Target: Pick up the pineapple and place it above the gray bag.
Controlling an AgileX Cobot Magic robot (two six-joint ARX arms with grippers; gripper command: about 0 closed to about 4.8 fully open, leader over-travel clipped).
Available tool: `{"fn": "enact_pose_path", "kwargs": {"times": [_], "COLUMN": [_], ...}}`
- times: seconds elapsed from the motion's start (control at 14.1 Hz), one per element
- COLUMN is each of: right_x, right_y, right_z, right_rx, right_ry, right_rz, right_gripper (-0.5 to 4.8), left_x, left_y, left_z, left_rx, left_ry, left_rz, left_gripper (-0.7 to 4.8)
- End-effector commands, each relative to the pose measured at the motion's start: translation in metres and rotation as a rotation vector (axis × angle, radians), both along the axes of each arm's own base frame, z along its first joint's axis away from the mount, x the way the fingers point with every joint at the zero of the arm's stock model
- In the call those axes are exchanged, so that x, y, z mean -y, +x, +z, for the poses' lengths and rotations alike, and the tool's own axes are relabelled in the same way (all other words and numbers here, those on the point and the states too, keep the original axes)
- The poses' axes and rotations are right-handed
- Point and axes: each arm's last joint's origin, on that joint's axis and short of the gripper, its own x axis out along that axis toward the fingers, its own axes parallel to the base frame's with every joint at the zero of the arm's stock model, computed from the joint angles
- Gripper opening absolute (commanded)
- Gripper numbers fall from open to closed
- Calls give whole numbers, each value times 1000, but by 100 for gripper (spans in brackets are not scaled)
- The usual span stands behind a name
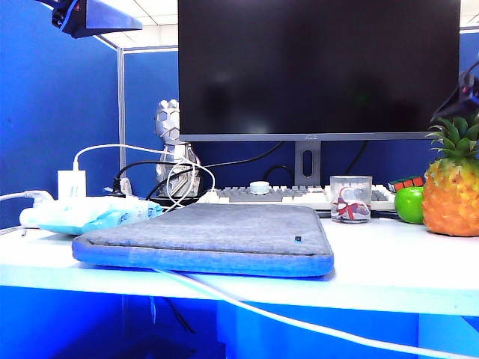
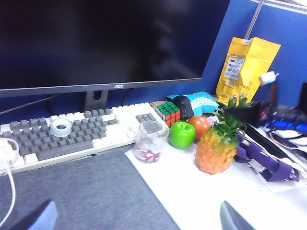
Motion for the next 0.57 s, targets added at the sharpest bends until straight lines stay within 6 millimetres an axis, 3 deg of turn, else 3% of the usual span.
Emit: {"fn": "enact_pose_path", "kwargs": {"times": [0.07, 0.14, 0.21, 0.28, 0.57], "right_x": [-7, -10, -11, -13, -22], "right_y": [4, 6, 6, 7, 9], "right_z": [-15, -14, -12, -8, 9], "right_rx": [-66, -53, -21, 21, 103], "right_ry": [13, 3, -20, -41, 21], "right_rz": [18, 28, 51, 65, 87], "right_gripper": [479, 370, 15, -8, -6], "left_x": [0, 0, 0, 0, 1], "left_y": [0, 0, 1, 2, 2], "left_z": [5, 5, 4, 4, 5], "left_rx": [28, 31, 27, 15, -1], "left_ry": [-14, -19, -25, -34, -66], "left_rz": [7, 18, 18, 19, -16], "left_gripper": [479, 479, 479, 479, 479]}}
